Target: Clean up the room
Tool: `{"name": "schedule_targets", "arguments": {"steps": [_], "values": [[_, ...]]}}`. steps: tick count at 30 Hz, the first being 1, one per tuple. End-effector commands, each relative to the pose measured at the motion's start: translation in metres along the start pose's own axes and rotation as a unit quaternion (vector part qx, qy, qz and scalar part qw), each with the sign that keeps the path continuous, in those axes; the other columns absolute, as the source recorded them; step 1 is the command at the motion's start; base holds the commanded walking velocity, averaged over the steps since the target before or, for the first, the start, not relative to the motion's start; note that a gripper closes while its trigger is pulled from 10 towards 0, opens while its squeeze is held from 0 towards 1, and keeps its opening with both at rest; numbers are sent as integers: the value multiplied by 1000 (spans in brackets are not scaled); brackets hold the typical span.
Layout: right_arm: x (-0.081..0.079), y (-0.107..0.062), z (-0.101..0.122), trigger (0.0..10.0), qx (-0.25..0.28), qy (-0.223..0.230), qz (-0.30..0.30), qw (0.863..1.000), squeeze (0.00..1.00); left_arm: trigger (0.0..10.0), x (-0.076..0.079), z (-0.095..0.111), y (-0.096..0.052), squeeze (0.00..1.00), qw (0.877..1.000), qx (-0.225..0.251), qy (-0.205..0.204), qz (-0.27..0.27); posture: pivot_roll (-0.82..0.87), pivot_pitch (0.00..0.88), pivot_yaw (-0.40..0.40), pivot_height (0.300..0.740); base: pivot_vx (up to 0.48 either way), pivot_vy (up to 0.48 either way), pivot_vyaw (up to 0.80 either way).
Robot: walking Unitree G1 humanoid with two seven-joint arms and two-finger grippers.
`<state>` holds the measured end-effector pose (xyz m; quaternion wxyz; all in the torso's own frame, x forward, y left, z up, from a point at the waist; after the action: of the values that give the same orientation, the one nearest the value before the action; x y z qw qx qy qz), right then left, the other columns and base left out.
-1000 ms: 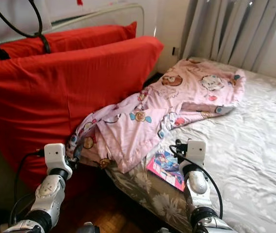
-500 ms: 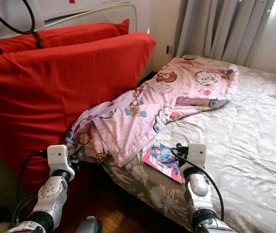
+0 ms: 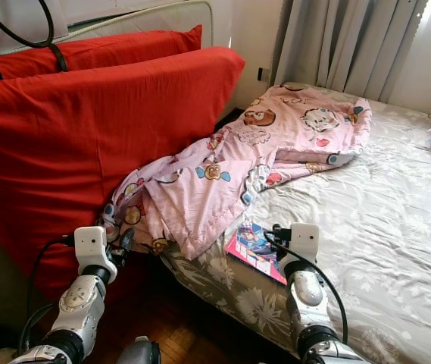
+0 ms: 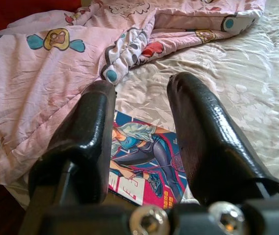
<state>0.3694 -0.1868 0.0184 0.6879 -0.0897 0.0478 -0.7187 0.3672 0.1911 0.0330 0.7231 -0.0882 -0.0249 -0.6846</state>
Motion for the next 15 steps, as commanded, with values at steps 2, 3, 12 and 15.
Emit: {"name": "schedule_targets", "arguments": {"steps": [2,3,12,15], "values": [[-1,2,3,10000,3,3,1,1000,0,10000,0,2,2,0,1000,-1,-1,-1,-59,0,-24,647,0,0,0],[0,1,-3,10000,-15,0,1,1000,0,10000,0,2,2,0,1000,-1,-1,-2,-59,0,-23,647,0,0,0],[2,0,-4,10000,-15,6,0,1000,0,10000,0,2,2,0,1000,-1,-1,-2,-58,0,-23,612,0,0,0],[2,0,-4,10000,-15,8,0,1000,0,10000,0,1,2,0,1000,-2,-1,-2,-59,0,-23,612,0,0,0]]}}
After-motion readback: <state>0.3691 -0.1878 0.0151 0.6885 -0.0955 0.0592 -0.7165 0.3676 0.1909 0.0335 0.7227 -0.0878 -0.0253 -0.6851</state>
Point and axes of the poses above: a point about 5 cm out from each wrist's last joint towards the gripper, its own y axis pointing out of the wrist towards the gripper, its own z axis along the axis of the wrist's last joint, x = y × z, the point moved 6 cm from there along y, pointing out of the wrist towards the gripper, and after that the axes turned 7 degrees about -y, right-handed, at the moved point
